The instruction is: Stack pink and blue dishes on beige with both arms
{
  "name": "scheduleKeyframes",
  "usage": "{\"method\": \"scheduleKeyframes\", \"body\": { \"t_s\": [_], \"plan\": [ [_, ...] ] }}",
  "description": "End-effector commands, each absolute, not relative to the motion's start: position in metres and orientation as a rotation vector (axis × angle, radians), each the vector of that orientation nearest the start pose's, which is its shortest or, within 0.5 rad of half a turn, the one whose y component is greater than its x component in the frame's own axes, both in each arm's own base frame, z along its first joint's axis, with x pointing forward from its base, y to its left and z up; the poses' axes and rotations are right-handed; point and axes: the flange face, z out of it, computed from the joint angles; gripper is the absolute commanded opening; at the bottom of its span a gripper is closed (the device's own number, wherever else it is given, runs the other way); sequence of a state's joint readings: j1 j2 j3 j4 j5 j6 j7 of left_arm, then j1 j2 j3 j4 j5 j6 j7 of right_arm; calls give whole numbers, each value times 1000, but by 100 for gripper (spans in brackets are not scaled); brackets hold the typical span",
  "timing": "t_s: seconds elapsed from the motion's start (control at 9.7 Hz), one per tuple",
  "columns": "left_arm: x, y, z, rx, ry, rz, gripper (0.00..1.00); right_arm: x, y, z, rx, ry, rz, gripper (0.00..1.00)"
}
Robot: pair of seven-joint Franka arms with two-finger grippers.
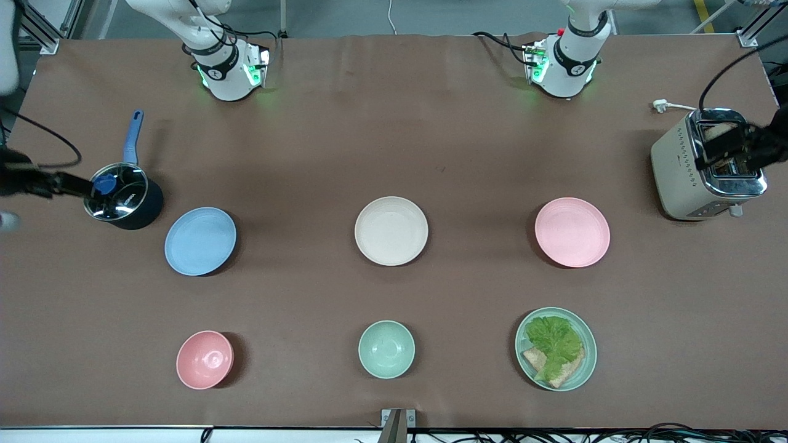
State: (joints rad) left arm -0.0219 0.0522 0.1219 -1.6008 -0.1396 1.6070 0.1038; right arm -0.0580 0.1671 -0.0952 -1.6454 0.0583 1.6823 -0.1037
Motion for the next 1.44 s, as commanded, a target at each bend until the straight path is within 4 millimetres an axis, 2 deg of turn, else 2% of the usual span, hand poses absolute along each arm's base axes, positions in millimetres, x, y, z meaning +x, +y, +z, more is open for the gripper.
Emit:
{"method": "scheduleKeyframes", "body": {
  "t_s": [0.0, 0.1, 0.21, 0.31, 0.41, 0.52, 0.62, 0.72, 0.93, 1.13, 1.24, 1.34],
  "plan": [
    [565, 60, 488, -3326, 143, 82, 100, 587, -101, 425, -3017, 38, 151, 100],
    [567, 72, 445, -3343, 146, 62, 100, 588, -114, 387, -3003, 13, 141, 100],
    [571, 80, 411, -3344, 176, 54, 100, 590, -127, 346, -2968, 6, 135, 100],
    [577, 85, 377, -3346, 226, 85, 100, 590, -134, 303, -2933, -59, 110, 100],
    [583, 84, 339, -3397, 188, 120, 100, 586, -143, 268, -2915, -69, 79, 100],
    [586, 83, 311, -3432, 185, 142, 99, 580, -145, 242, -2883, -74, 57, 100],
    [585, 93, 287, -3454, 184, 186, 94, 577, -145, 221, -2853, -64, 43, 99],
    [584, 92, 257, -3479, 162, 242, 91, 575, -146, 206, -2844, -77, 37, 96],
    [586, 86, 221, -3480, 162, 230, 91, 562, -143, 187, -2806, -17, 65, 85],
    [585, 90, 205, -3479, 150, 256, 91, 555, -146, 176, -2815, -31, 57, 74],
    [583, 89, 191, -3477, 181, 278, 89, 553, -146, 173, -2810, -26, 67, 67],
    [582, 86, 179, -3479, 199, 296, 86, 551, -143, 171, -2807, -26, 75, 50]
  ]
}}
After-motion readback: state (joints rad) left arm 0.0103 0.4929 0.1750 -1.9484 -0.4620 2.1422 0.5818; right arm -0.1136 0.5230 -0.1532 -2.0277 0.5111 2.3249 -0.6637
